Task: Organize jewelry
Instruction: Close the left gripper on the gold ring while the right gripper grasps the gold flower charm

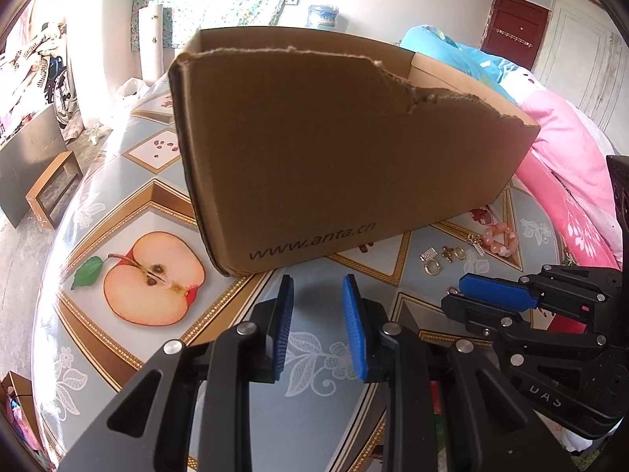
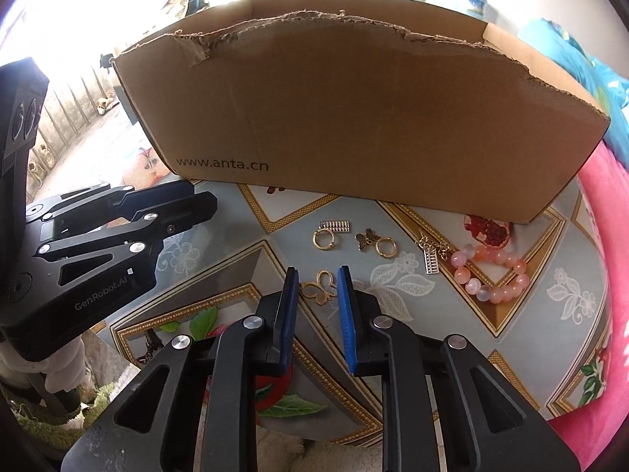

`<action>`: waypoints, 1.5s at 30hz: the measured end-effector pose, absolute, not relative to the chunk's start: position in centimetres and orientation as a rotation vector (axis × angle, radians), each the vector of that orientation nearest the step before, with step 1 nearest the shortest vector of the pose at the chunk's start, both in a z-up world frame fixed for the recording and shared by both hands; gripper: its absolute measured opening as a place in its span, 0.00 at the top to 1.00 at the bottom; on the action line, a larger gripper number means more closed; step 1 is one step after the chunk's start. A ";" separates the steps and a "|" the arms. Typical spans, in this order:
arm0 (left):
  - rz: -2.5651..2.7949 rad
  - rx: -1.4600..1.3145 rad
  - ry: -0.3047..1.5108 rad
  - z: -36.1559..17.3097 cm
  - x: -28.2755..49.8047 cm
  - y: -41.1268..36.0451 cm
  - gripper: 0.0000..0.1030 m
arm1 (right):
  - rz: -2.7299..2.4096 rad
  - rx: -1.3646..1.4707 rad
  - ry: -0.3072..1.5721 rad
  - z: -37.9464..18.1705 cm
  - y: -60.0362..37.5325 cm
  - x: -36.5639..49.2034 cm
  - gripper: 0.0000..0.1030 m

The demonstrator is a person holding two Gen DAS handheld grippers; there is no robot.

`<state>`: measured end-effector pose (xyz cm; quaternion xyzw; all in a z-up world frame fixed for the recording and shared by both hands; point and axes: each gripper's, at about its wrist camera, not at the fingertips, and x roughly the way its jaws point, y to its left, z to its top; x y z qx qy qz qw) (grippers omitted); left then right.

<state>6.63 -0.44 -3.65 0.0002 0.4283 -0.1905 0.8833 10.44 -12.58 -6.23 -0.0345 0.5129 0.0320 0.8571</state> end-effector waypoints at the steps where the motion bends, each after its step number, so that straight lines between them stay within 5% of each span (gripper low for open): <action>1: -0.397 0.000 0.892 -3.7 6.6 -0.4 0.76 | 0.067 -0.071 1.081 -6.2 -12.5 10.6 0.83; 45: -0.580 0.254 0.886 -3.8 6.5 -9.6 0.76 | -0.004 0.053 1.007 -2.1 -19.2 5.3 0.83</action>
